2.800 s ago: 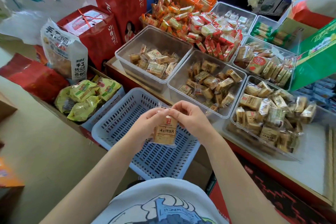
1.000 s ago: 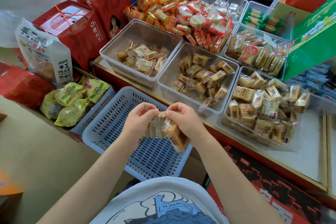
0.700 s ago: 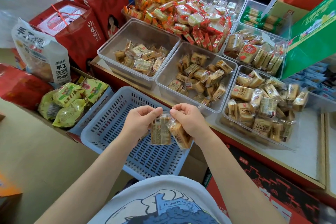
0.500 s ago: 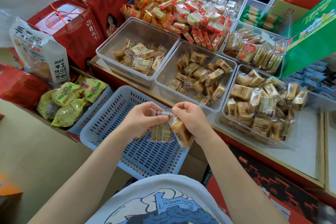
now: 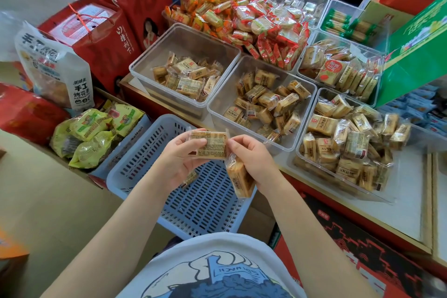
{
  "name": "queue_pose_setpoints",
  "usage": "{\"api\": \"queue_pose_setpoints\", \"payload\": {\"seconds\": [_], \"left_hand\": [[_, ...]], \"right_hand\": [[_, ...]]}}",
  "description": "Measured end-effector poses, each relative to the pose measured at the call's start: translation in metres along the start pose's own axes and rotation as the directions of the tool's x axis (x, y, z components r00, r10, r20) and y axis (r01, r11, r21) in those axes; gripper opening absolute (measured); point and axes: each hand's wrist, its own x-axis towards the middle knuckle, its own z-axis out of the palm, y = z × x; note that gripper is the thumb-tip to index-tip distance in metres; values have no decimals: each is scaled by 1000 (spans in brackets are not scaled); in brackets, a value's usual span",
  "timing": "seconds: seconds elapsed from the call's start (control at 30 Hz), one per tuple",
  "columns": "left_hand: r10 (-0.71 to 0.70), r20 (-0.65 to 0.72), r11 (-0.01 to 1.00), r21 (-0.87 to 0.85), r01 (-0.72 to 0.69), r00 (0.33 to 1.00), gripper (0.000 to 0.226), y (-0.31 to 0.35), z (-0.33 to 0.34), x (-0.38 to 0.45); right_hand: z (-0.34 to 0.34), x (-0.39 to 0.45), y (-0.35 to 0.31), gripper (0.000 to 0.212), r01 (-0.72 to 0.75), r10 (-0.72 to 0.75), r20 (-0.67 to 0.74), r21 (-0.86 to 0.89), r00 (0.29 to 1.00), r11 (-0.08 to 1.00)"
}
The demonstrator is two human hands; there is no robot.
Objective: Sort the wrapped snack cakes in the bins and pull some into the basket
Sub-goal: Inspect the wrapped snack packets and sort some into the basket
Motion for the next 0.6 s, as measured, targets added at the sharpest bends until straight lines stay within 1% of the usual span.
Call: {"api": "queue_pose_setpoints", "payload": {"seconds": [0.07,0.13,0.27,0.33,0.37,0.4,0.43,0.5,0.53,0.57,0.6], "left_hand": [[-7,-28,999,38,8,1000,24,-1,-1,0],[10,-69,997,73,-5,998,21,-3,-2,0],[45,-123,998,41,-40,991,27,-7,-2,-1],[42,-117,999,33,-38,992,28,-7,-2,-1],[26,-100,998,53,-21,995,33,-6,-3,-1],[-7,-70,994,104,14,998,41,-4,-6,-1],[-59,-27,979,196,63,998,51,-2,-10,-1],[-191,99,881,456,126,977,64,2,-17,-1],[-242,159,828,548,118,957,65,2,-18,-1],[-267,196,800,591,104,943,61,1,-16,-2],[-272,206,798,594,101,940,56,0,-12,-2]], "right_hand": [[0,1,0,12,24,-24,-35,-3,999,1000],[-2,3,0,9,25,-25,-55,-8,998,1000],[-3,3,-1,13,-48,48,-2,-41,999,998],[-2,3,0,14,-70,70,1,-52,998,996],[-2,3,1,13,-64,64,-14,-51,998,997],[-2,3,1,11,-53,51,-37,-43,998,998],[-3,4,1,9,-40,38,-58,-32,998,999],[-3,4,1,8,-20,18,-75,-23,997,1000],[-3,4,1,7,-8,6,-66,-26,998,1000],[-2,4,0,7,2,-4,-49,-31,999,1000],[-1,4,-1,6,11,-12,-29,-35,999,999]]}}
